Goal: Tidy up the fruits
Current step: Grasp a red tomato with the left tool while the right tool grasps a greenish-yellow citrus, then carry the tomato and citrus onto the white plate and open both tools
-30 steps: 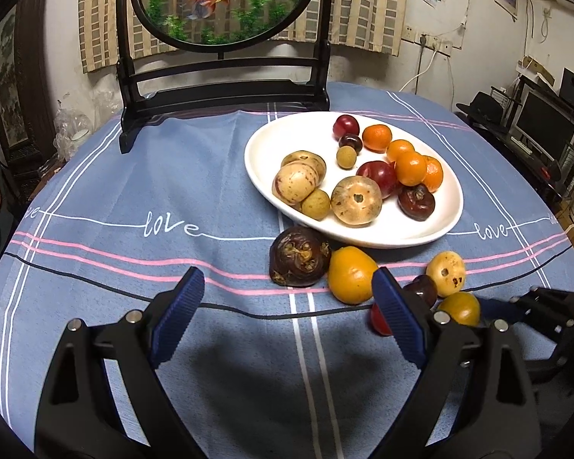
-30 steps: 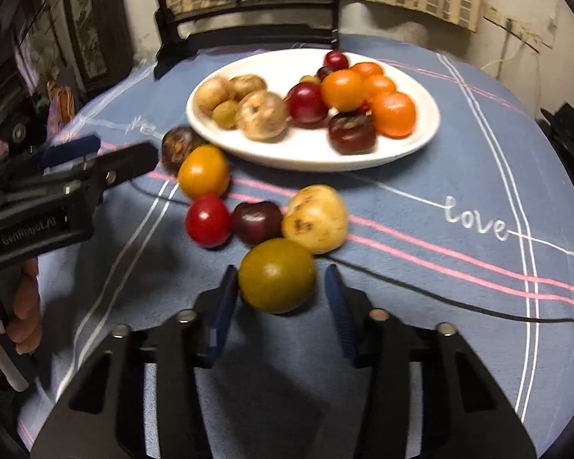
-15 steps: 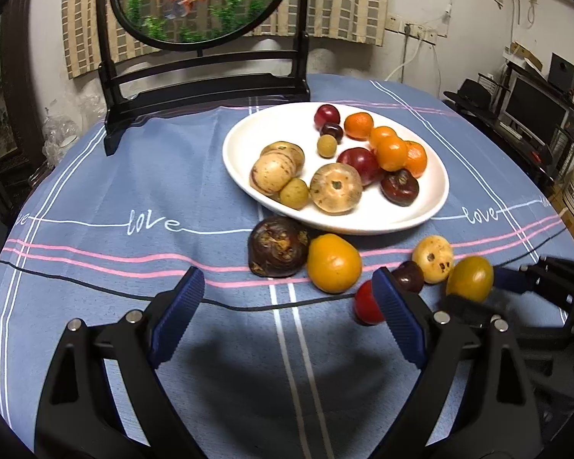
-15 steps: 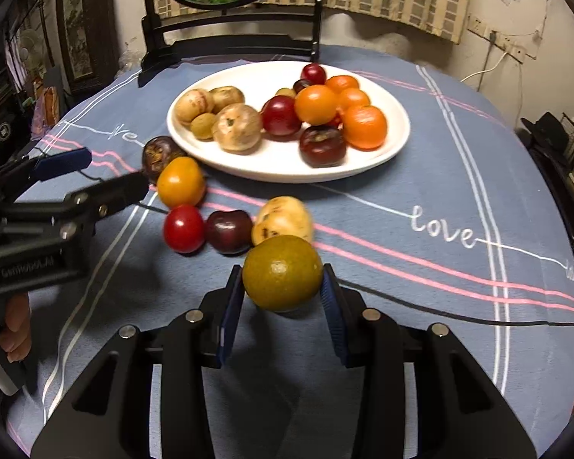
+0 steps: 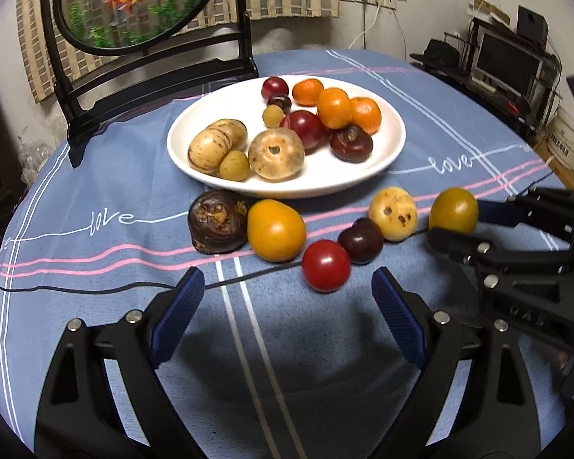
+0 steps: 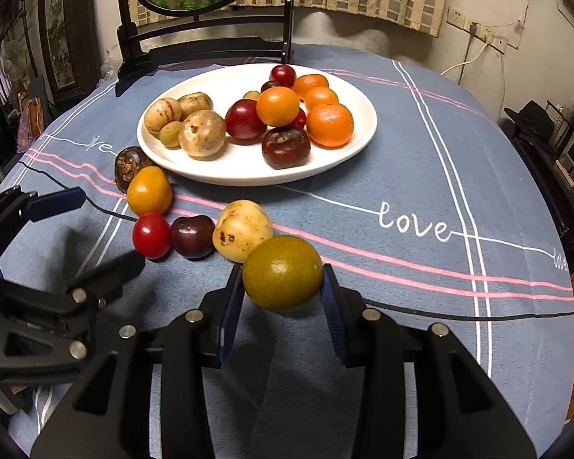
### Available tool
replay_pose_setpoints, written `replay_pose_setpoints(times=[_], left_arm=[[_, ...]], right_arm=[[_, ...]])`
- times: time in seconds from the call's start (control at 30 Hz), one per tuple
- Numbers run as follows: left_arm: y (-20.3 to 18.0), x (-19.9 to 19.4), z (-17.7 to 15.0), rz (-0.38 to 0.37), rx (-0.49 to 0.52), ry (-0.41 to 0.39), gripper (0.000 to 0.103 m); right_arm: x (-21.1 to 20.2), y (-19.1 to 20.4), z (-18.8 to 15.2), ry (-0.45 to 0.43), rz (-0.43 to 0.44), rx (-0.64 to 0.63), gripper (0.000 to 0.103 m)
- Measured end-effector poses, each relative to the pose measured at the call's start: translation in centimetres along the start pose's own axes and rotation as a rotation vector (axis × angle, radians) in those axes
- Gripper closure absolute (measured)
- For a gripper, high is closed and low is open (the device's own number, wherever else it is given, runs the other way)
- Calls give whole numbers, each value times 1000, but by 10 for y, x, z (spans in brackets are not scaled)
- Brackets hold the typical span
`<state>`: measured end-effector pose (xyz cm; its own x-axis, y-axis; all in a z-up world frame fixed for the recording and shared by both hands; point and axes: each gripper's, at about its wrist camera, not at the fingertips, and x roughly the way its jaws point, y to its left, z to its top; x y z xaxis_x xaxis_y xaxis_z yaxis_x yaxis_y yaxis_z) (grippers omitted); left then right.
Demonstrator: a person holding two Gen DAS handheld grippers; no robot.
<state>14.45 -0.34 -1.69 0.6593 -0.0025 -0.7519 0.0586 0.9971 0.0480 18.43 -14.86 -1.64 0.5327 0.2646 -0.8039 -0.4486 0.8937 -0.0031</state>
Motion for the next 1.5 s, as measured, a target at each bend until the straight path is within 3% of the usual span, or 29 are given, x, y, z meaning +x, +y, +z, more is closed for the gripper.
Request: replay_pose_setpoints(times=[0.4, 0.6, 0.77, 1.03, 1.1, 1.13, 1.5], left_arm=[[-1, 12, -3, 63, 28, 11, 13], [-3, 15, -2, 32, 28, 18, 27], [-4, 17, -2, -22, 19, 22, 48], [-5, 31, 2, -65, -46, 48, 49], [-3, 31, 2, -71, -53, 45, 62], [-2, 30, 3, -97, -58, 49, 74], [-1, 6, 4, -130, -78, 16, 73]], right_arm=[[0, 0, 0, -1, 4, 4, 63], [-1, -1, 0, -3, 7, 5, 63], [-1, 0, 0, -5, 14, 5, 63], [-1, 5, 0, -2, 28, -9, 63], [-1, 5, 0, -4, 28, -6, 63], [-1, 4, 0, -4, 28, -5, 63], [-4, 0, 1, -16, 35, 10, 62]])
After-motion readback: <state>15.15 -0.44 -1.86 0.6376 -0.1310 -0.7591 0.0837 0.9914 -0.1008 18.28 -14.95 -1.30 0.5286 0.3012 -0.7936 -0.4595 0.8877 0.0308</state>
